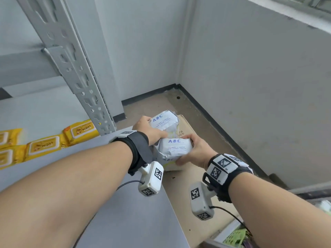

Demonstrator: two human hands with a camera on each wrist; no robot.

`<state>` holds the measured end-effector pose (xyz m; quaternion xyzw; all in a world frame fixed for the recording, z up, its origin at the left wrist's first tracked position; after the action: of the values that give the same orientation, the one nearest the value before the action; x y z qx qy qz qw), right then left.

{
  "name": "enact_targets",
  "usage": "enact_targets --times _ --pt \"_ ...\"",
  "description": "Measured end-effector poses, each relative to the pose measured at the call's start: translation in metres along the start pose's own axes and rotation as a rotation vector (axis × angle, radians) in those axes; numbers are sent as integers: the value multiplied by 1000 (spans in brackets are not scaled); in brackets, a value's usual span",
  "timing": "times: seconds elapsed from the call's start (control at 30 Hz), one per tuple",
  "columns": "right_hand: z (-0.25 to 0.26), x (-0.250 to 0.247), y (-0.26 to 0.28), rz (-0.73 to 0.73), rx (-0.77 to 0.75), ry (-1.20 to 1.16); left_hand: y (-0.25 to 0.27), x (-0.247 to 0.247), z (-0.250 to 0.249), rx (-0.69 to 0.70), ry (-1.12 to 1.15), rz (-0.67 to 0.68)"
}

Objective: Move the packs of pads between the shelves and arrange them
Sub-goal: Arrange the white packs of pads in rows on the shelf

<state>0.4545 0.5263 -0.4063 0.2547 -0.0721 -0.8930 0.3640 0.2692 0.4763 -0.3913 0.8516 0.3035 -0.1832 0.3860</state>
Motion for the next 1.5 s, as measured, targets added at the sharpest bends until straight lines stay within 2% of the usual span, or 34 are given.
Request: enact_targets --times 0.13,0.2,0.33,0.5,0.77,1.0,1.13,1.27,1.5 --pt "27 -10 16 -23 17 -231 23 -37 0 -32 212 -19" --pt "51 -10 28 15 28 -335 39 -62 2 -44 305 -12" --pt "120 0 54 154 -19 -487 74 -121 7 -74 522 21" --pt "216 26 85 257 -92 -610 127 -209 18 -71 690 -9" --pt "374 115 135 504 -289 -749 220 -372 61 -37 843 -146" --pt "480 230 193 664 -440 -701 291 -512 136 -13 897 -269" --pt "527 303 231 662 -489 -700 318 -591 186 7 862 -299" --pt "559 368 260 632 -505 -699 335 -659 225 24 780 -263" --pt "586 414 285 459 -531 -531 339 -717 251 27 681 -167"
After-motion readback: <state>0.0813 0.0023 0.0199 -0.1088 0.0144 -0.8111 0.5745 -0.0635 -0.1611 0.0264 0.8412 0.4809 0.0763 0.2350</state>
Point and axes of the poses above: each hand's wrist, its own y-axis away from the middle knuckle, its own x-axis out of the palm, z = x × y, the point moved 8 cm from there along -y, towards the middle knuckle, and after that the axes turned 12 degrees about -x, right-handed, at the moved point
